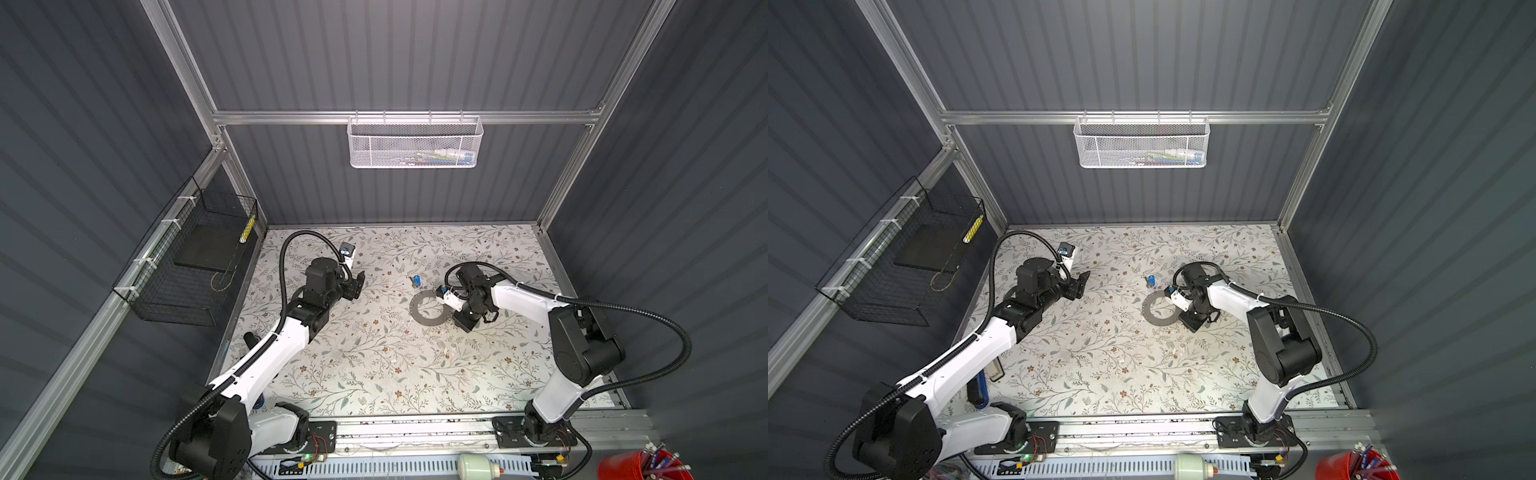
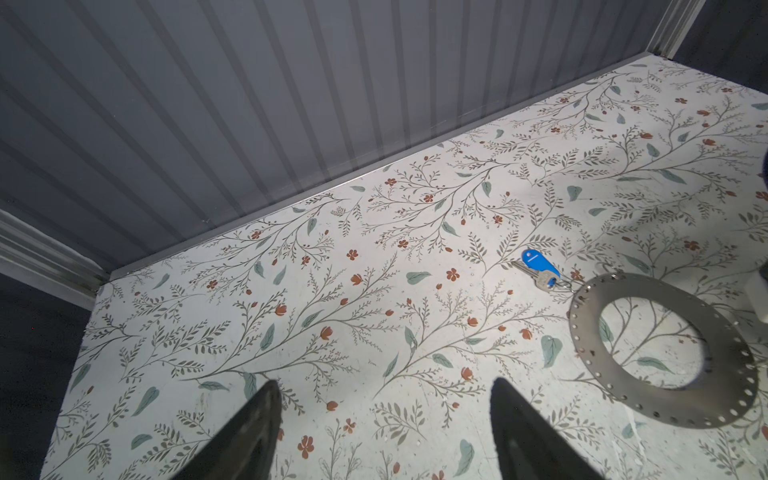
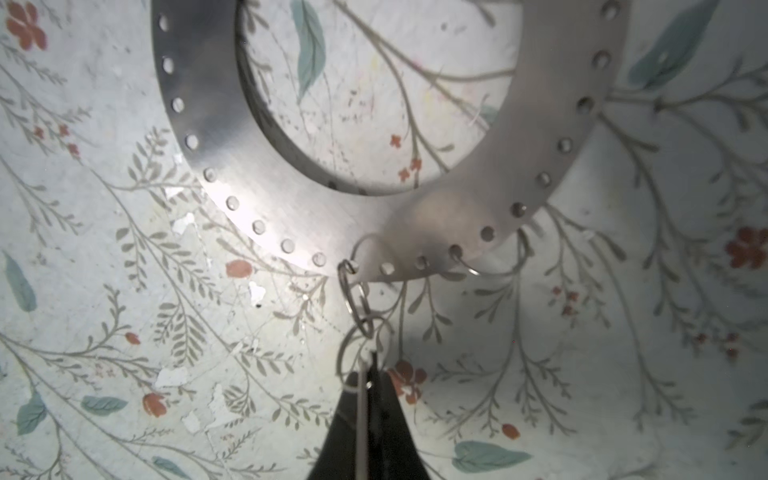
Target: Put the keys on the keyring
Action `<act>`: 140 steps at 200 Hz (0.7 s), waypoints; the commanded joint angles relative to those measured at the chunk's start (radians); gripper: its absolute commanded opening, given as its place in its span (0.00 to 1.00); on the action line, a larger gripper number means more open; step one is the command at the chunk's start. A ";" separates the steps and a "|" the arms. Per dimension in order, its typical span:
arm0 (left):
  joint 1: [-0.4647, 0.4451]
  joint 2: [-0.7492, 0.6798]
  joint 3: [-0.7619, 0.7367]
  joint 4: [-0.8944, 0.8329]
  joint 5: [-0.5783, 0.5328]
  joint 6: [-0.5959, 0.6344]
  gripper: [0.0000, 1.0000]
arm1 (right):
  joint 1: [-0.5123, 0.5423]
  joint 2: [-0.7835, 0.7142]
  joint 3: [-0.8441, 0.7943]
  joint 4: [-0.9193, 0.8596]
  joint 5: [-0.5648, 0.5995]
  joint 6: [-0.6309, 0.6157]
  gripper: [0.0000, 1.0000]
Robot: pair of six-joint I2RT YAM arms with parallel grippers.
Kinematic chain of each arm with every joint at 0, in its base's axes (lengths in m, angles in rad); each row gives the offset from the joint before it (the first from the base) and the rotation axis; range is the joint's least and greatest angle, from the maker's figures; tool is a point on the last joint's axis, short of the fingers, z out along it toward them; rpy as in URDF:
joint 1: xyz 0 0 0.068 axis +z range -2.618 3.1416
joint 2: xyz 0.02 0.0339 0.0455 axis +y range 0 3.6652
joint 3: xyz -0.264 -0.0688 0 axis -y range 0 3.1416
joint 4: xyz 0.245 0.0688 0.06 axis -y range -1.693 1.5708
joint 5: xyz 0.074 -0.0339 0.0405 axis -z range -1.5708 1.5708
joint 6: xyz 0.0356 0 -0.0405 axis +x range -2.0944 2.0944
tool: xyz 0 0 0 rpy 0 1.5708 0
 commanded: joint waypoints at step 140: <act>0.267 0.126 -0.338 0.558 -0.274 -0.098 0.97 | -0.445 -0.568 -0.616 1.083 0.045 0.387 0.99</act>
